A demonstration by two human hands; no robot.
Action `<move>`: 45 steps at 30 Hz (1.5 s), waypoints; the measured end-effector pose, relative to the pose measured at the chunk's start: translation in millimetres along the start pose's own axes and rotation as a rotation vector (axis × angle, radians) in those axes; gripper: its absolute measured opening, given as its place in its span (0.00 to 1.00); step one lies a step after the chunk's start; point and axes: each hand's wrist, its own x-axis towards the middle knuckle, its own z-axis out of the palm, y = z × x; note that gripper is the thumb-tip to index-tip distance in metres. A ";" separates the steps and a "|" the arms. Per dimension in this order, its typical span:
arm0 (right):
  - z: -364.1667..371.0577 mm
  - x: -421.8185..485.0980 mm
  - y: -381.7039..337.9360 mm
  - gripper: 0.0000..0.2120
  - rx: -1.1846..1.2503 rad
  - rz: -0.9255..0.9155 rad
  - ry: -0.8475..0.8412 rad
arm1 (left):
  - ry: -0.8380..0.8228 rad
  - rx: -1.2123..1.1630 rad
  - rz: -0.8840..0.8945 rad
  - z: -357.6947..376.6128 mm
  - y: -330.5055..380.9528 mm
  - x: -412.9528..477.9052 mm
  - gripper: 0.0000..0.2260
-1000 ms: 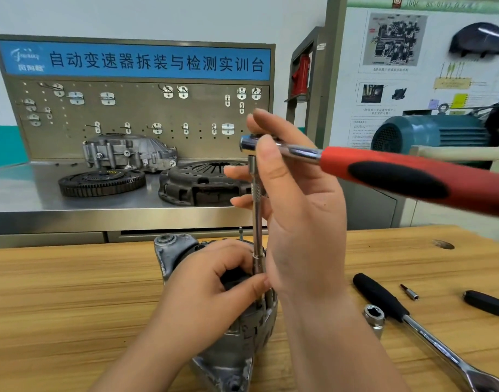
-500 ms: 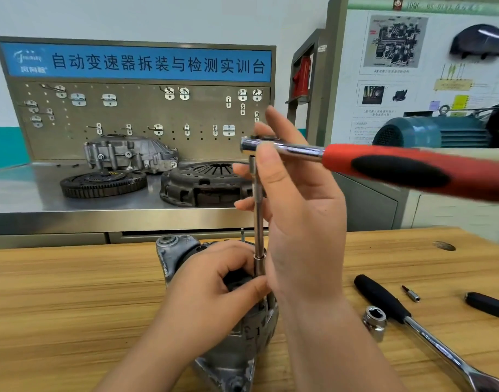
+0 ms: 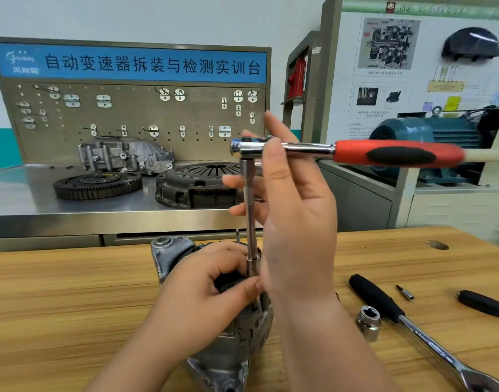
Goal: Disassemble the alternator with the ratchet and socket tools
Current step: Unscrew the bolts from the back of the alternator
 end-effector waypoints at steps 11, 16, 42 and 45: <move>-3.2 3.0 -4.3 0.16 0.212 0.188 -0.061 | 0.042 0.026 0.003 1.5 -0.3 -2.7 0.20; -2.6 2.6 -2.8 0.13 0.170 0.159 -0.051 | 0.006 -0.022 -0.015 -1.4 -3.4 -2.0 0.15; -0.4 4.1 -2.5 0.14 0.054 0.037 -0.120 | 0.062 0.059 0.009 2.6 -1.3 -2.8 0.17; -2.1 3.6 -1.8 0.14 0.177 0.150 -0.102 | 0.041 0.060 0.029 2.2 -1.6 -3.4 0.20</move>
